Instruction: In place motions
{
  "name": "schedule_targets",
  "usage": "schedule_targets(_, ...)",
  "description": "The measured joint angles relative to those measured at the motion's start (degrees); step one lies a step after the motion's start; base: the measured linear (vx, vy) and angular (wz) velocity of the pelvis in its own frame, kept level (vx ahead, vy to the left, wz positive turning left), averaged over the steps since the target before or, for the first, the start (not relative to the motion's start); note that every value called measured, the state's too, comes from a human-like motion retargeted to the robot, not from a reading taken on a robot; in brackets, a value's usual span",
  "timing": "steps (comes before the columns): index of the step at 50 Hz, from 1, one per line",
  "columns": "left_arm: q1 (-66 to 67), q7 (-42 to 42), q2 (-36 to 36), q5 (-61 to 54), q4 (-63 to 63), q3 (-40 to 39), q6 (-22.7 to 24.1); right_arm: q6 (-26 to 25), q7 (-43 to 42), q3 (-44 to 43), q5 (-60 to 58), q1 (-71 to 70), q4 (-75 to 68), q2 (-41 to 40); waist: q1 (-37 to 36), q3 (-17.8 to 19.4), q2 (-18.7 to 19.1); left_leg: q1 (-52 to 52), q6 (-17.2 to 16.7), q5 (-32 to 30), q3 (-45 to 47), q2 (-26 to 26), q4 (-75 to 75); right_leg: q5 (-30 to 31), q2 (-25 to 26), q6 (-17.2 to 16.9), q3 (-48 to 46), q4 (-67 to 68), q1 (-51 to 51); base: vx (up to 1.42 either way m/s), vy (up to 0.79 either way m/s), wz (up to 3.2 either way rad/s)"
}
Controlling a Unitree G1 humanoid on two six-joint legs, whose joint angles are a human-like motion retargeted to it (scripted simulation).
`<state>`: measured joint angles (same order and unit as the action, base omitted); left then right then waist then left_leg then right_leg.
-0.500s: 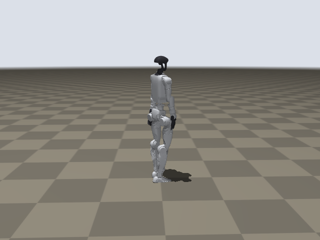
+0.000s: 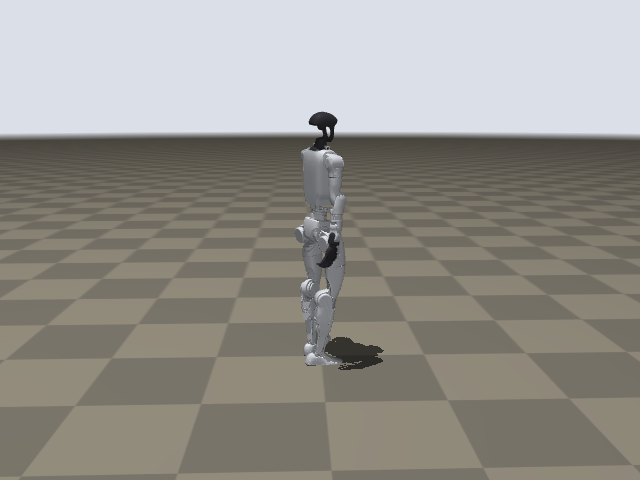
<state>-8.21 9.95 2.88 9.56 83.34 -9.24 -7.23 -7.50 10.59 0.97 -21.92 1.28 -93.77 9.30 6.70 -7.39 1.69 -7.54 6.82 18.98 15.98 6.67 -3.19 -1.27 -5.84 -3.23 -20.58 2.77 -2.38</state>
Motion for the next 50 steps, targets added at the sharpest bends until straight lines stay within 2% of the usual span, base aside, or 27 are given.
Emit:
schedule_targets(5, 6.5, 0.0, -0.1, 1.0, 7.7, -6.8, -1.2, 1.0, 2.8, 5.6, -0.2, -5.2, 5.1, -3.5, -0.5, 0.6, -0.4, 0.8, -0.1, -0.5, -0.1, 0.4, 0.3, -0.2, -0.2, 0.2, 0.1, 0.0, 1.0, 0.01, 0.00, 0.19)
schedule_targets(10, 14.9, 0.8, 0.4, -3.1, 12.8, -13.4, -2.7, 2.6, 5.1, 10.3, 0.0, -10.9, 12.1, -7.0, -0.8, 1.2, -0.7, 1.6, -0.3, -0.6, 0.4, 0.6, 0.5, -0.1, -0.3, 0.3, 0.7, 0.1, 1.4, 0.00, 0.00, 0.00)
schedule_targets(17, 23.9, 1.9, 0.5, -5.6, 14.1, -17.1, -3.9, 5.9, 6.9, 14.2, 3.6, -14.2, 22.5, -11.0, 0.3, 1.2, 0.0, 1.9, -0.4, -0.6, 0.9, 0.2, 0.7, 0.1, 0.2, 0.3, 1.4, 0.0, 1.2, 0.00, 0.00, 0.00)
schedule_targets(25, 20.3, 1.5, -0.3, -5.4, 12.5, -15.2, -4.0, 8.0, 7.1, 15.2, 3.1, -11.7, 23.6, -10.8, 0.8, 0.7, -0.4, 1.7, -0.3, -0.5, 0.7, 0.3, 0.7, 0.2, 0.2, 0.3, 1.5, 0.0, 1.0, 0.00, 0.00, 0.00)
schedule_targets(31, 10.3, -1.9, -1.2, -6.7, 10.1, -11.0, -3.4, 5.3, 5.2, 11.7, 0.0, -8.8, 12.8, -7.8, 0.8, 0.0, -0.4, 1.1, -0.1, -0.4, 0.4, 0.2, 0.6, 0.4, 0.2, 0.2, 1.5, -0.1, 0.5, -0.05, -0.02, -0.10)
schedule_targets(32, 8.6, -2.3, -1.2, -6.8, 9.5, -10.1, -3.4, 4.6, 4.7, 10.8, -0.2, -8.4, 10.6, -7.2, -0.8, 0.1, -0.6, 0.9, 0.1, -0.5, 1.9, 0.0, 0.7, 0.6, 0.5, 0.3, 3.1, -0.1, 0.3, -0.05, -0.03, -1.90)
schedule_targets(33, 6.5, -2.6, -1.2, -6.9, 8.7, -9.2, -3.3, 3.9, 4.3, 9.8, -0.5, -7.9, 8.0, -6.4, -5.6, 0.6, -1.1, 0.4, 0.7, -1.0, 6.7, -0.6, 0.8, 1.2, 1.3, 0.6, 7.9, 0.0, -0.3, -0.04, -0.03, -1.78)
schedule_targets(34, 4.9, -2.8, -1.1, -6.8, 7.8, -7.8, -3.3, 3.3, 3.9, 8.5, -0.7, -7.3, 6.0, -5.7, -5.4, 0.6, -1.2, 0.4, 0.7, -0.9, 6.1, -0.6, 0.6, 1.2, 1.2, 0.5, 7.4, 0.0, -0.3, -0.04, -0.03, -0.40)
schedule_targets(37, 0.8, -2.6, -0.7, -6.0, 4.7, -4.4, -2.6, 1.7, 2.7, 5.1, -1.2, -4.9, 2.3, -3.5, 1.3, -0.2, -1.0, 1.1, -0.5, 0.0, -0.8, 0.4, 0.5, 0.3, -0.3, 0.0, 0.3, -0.1, 0.3, -0.05, -0.03, 1.60)
schedule_targets(45, -4.0, -3.3, 0.8, -3.3, -4.2, 0.2, -0.7, 0.6, -0.4, -0.4, -3.8, 2.0, 0.0, 0.8, 1.2, -0.6, -1.1, 0.3, -0.1, -0.1, 0.4, 0.2, 0.5, 0.4, 0.0, -0.1, 1.4, -0.1, -0.5, 0.00, 0.00, -0.06)
schedule_targets(50, -3.1, -3.2, 1.3, -2.6, -4.4, 0.5, 0.1, -0.1, -1.5, -1.3, -2.8, 2.1, -1.0, 1.6, 1.7, -0.6, -0.5, 0.6, -0.1, 0.3, 1.2, -0.3, 0.6, 0.6, 0.5, 0.0, 2.4, 0.2, -1.0, 0.05, 0.01, -0.26)
